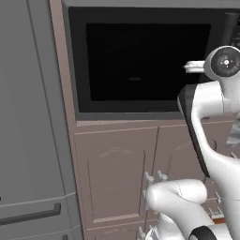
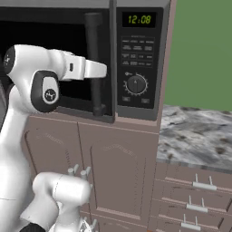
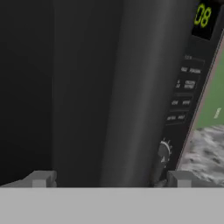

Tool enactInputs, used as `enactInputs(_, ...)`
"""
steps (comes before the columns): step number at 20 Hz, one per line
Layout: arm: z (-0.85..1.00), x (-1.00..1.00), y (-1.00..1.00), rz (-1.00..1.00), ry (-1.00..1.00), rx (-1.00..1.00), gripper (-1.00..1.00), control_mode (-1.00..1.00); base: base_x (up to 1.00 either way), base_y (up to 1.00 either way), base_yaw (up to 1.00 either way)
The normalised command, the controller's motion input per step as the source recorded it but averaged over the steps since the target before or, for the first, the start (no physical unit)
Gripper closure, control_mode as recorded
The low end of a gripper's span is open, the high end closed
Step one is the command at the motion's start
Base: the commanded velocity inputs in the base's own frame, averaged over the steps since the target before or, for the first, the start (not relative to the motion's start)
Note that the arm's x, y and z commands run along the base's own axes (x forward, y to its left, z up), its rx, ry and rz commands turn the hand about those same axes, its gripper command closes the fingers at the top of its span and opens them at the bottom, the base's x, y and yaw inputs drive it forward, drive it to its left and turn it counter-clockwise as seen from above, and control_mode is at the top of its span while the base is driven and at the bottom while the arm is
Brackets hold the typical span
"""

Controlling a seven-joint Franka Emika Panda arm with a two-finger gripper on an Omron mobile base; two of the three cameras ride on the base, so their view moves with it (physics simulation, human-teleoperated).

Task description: Pick the mug from the counter and place it inside the microwave. Then close the microwave.

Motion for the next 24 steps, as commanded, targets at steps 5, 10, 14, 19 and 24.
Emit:
enactInputs(5,0.0,0.5,-0.26,0.11,0.0,0.08,-1.0,-1.0,0.0,0.0,0.0)
enactInputs(10,0.0,0.65,-0.21,0.09,0.0,0.06,-1.0,-1.0,0.0,0.0,0.0)
enactInputs(14,0.0,0.71,-0.14,0.07,0.0,0.04,-1.0,-1.0,0.0,0.0,0.0)
enactInputs(19,0.0,0.66,-0.1,0.05,0.0,0.02,-1.0,-1.0,0.0,0.0,0.0)
enactInputs(24,0.0,0.04,-0.01,0.0,0.0,0.0,-1.0,-1.0,0.0,0.0,0.0)
